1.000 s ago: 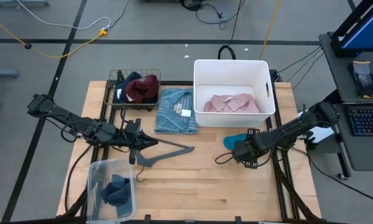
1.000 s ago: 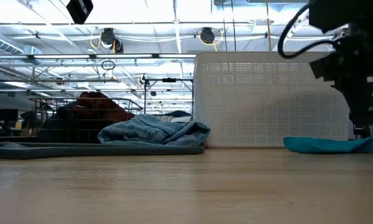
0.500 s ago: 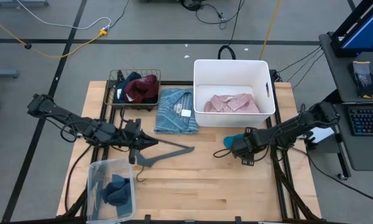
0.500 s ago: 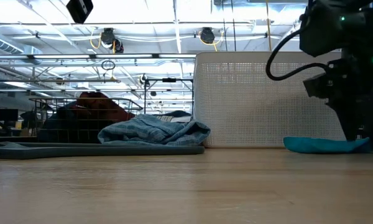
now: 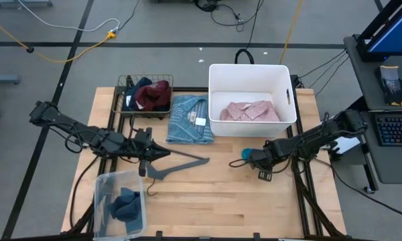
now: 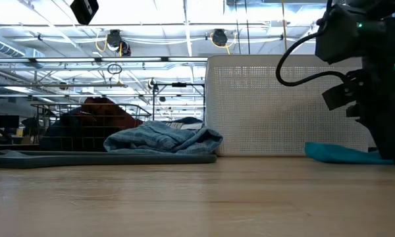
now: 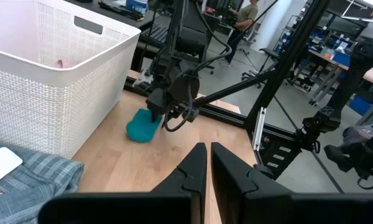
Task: Pick & Place Cloths
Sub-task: Put the blue sock into the transparent bin
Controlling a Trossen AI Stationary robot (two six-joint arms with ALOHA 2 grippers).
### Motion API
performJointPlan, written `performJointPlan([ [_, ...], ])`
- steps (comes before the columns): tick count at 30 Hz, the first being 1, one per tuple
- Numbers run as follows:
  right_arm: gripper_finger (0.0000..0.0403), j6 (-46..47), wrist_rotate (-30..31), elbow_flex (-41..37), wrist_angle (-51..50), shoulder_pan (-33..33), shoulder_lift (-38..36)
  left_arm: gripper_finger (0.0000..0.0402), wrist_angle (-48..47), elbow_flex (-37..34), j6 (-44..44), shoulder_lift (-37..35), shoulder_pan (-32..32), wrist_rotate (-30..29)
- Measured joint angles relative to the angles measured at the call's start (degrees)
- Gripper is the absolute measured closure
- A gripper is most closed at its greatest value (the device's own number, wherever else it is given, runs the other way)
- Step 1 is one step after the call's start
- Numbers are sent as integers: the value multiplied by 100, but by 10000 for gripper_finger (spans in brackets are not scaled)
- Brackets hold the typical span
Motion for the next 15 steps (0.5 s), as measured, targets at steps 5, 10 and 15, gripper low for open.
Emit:
performJointPlan([
  [5, 372, 14, -129, -4, 32, 125, 2, 378, 0, 0, 0, 0, 0, 0],
  [10, 394, 128, -575, 95, 131, 311, -47, 378, -2, 0, 2, 0, 0, 0],
  [15, 400, 134, -1148, 484, 585, 432, -370, 378, -2, 0, 2, 2, 0, 2],
])
